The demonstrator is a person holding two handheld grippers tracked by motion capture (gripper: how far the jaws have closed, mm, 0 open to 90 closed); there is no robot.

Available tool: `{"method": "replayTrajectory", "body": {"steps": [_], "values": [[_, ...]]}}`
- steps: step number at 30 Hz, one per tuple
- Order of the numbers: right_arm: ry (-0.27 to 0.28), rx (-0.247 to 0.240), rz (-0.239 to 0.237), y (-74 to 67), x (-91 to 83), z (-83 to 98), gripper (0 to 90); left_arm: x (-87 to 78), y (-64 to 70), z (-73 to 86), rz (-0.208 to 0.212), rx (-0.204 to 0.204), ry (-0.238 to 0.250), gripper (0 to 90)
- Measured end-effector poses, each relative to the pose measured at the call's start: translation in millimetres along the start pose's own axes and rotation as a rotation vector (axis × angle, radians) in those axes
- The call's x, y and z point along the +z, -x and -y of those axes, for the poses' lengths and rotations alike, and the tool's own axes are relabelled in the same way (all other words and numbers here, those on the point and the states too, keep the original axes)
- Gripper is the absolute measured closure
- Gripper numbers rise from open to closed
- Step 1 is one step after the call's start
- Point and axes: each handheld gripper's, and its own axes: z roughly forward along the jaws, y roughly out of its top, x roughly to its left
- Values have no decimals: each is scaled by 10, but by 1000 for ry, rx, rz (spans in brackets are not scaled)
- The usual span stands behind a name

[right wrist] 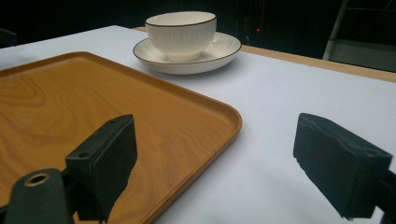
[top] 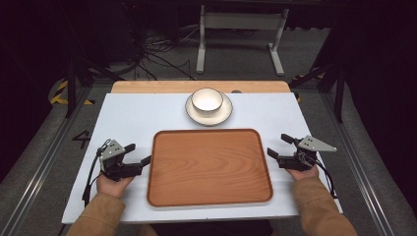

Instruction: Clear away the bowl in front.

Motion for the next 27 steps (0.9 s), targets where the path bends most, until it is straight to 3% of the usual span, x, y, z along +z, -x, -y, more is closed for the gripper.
{"method": "replayTrajectory", "body": {"steps": [14,27], "values": [[9,0,2,2,4,2,125,-6,13,-13,-11,4,2,195],[11,1,6,2,6,5,122,-107,63,-195,-17,7,59,200]]}}
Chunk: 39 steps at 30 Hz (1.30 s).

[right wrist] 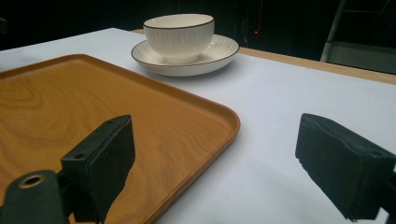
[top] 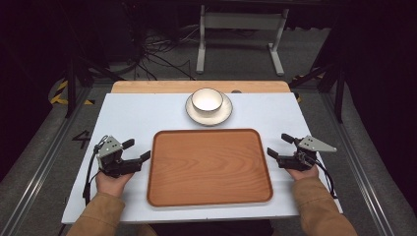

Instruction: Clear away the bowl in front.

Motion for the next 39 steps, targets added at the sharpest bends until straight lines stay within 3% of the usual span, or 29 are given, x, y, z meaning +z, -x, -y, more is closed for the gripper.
{"method": "replayTrajectory", "body": {"steps": [13,16,29,39], "values": [[1,1,1,1,2,1,116,-102,92,-202,33,12,59,197],[2,2,0,1,2,1,116,-121,118,-246,33,30,60,199],[3,4,0,2,1,2,116,-128,121,-336,42,36,84,203],[0,3,7,5,6,5,115,32,138,-509,84,78,50,218]]}}
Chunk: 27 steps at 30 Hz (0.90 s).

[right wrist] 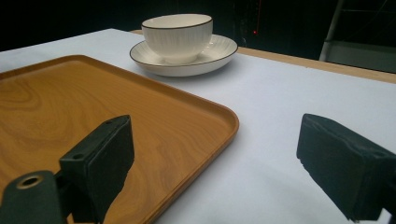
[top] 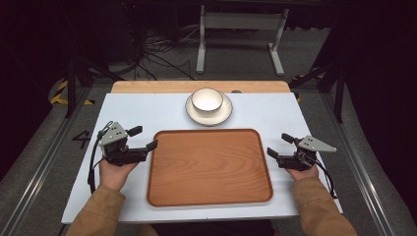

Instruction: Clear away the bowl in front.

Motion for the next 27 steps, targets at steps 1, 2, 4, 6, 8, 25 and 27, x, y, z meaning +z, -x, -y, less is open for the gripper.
{"method": "replayTrajectory", "body": {"steps": [1,2,4,6,8,25,27], "values": [[0,0,0,0,0,0,115,38,-4,-30,6,0,-4,218],[0,2,0,0,0,0,115,86,-12,-74,13,3,-1,216],[1,3,0,0,-1,0,114,113,-11,-96,20,0,0,214],[-1,2,1,1,-1,1,114,183,-8,-152,28,10,-2,213],[-1,2,2,2,0,2,114,229,2,-197,34,16,-8,212],[-3,3,-1,4,8,3,119,503,26,-506,70,36,2,217],[-3,3,-1,5,7,3,119,546,33,-545,74,44,-9,217]]}}
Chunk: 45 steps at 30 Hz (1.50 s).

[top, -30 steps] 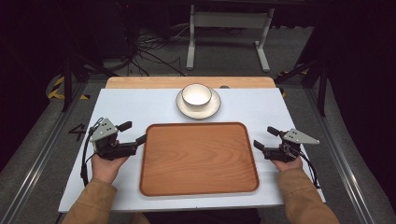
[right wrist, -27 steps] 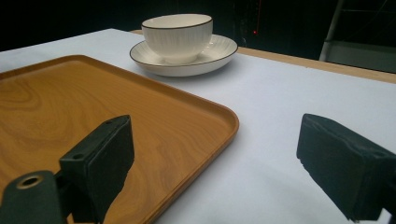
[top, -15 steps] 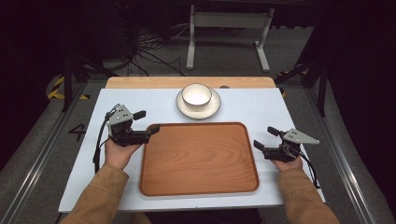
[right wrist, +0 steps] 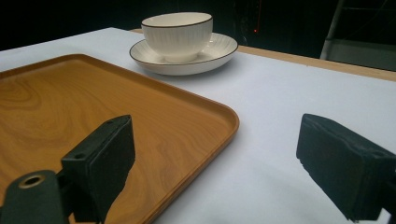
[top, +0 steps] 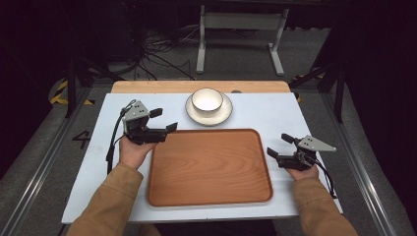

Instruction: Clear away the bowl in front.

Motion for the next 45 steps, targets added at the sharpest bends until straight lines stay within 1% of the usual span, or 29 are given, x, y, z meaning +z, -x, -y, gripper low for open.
{"method": "replayTrajectory", "body": {"steps": [3,6,13,14,15,17,21,23,25,26,27,28,30,31,33,35,36,41,43,45], "values": [[0,3,1,1,-1,0,119,59,6,-50,11,-5,0,219],[2,3,0,2,0,1,119,105,-3,-95,13,10,-2,217],[2,4,2,5,-3,0,118,229,-25,-202,27,8,-7,216],[2,4,3,5,-4,0,118,251,-38,-226,29,12,-6,216],[3,5,3,6,-4,1,118,268,-39,-238,33,2,2,215],[5,7,5,6,-4,2,117,305,-59,-274,43,6,1,216],[4,9,8,5,-6,2,117,377,-83,-328,42,13,5,228],[5,10,8,6,-6,2,117,414,-96,-357,49,16,-4,233],[6,9,8,6,-6,2,117,451,-105,-384,47,22,-9,233],[5,9,8,6,-6,2,117,475,-110,-408,53,21,-18,234],[6,10,9,6,-6,2,117,504,-113,-427,53,21,-12,235],[6,10,9,7,-6,2,117,520,-119,-442,57,22,-18,237],[7,13,11,6,-7,3,117,579,-134,-480,55,26,-24,238],[9,16,11,5,-7,3,117,597,-136,-490,60,20,-29,240],[8,18,10,3,-11,4,117,647,-160,-519,62,28,-34,243],[10,20,14,4,-13,5,117,700,-176,-545,68,19,-34,241],[10,20,15,5,-13,5,117,700,-176,-545,68,19,-34,241],[7,11,12,6,-7,4,119,800,-201,-615,80,31,-33,248],[5,9,12,7,-6,3,119,849,-206,-653,86,40,-42,248],[9,17,13,6,-6,4,117,887,-215,-680,84,51,-41,250]]}}
